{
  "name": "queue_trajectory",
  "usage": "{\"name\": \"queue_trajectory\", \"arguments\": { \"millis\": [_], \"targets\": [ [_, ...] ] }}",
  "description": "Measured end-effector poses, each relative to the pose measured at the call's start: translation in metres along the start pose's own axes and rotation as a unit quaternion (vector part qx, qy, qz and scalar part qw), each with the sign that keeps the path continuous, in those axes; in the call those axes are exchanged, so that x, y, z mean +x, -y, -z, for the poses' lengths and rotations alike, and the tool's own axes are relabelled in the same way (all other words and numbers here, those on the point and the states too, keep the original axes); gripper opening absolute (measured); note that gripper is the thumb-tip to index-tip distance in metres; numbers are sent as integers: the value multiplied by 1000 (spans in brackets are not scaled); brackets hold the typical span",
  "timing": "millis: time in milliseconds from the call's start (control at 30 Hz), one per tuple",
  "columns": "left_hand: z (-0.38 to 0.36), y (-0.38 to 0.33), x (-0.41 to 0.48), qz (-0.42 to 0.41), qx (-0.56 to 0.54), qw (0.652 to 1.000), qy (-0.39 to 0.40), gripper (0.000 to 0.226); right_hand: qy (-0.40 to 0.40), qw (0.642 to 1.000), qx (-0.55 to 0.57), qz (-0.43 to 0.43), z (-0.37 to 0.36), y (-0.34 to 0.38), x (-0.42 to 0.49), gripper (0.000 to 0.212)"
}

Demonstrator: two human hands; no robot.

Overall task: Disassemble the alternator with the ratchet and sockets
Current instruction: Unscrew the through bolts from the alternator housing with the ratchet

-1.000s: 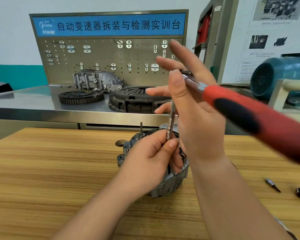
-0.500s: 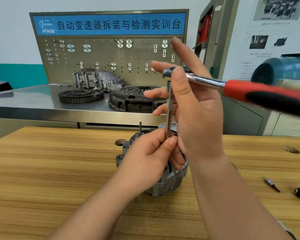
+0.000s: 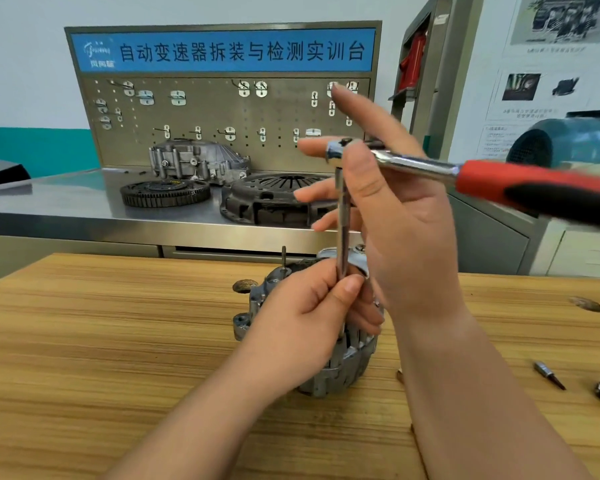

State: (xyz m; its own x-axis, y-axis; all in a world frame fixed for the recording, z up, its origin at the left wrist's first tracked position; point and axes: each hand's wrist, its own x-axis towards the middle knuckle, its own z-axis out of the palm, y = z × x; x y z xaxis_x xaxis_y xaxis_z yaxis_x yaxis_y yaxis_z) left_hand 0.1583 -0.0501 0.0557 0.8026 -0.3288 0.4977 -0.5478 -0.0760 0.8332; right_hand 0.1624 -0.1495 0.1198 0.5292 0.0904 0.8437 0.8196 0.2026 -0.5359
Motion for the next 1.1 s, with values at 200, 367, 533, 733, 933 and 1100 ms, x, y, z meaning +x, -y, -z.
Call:
{"name": "queue_trajectory", "arguments": {
  "millis": [200,367,533,733,933,1100],
  "targets": [
    [-6,-4,0,16,82,996,-35,23,-14,1000,10,0,2,-2,0,28],
    [-3,-6,-6,-32,244,964,-98,21,-21,999,10,-30,5,0,2,29],
    [-3,-5,-6,-104,373,915,-111,35,-5,999,18,-32,7,1,2,31],
    [-3,2,-5,-121,251,955,-103,33,2,998,39,-44,6,-1,1,34],
    [-1,13,-5,-120,127,983,-63,27,17,991,89,-95,7,-4,1,58],
    [5,15,-4,-83,88,993,-5,30,19,973,176,-150,8,-7,2,60]
  ]
}}
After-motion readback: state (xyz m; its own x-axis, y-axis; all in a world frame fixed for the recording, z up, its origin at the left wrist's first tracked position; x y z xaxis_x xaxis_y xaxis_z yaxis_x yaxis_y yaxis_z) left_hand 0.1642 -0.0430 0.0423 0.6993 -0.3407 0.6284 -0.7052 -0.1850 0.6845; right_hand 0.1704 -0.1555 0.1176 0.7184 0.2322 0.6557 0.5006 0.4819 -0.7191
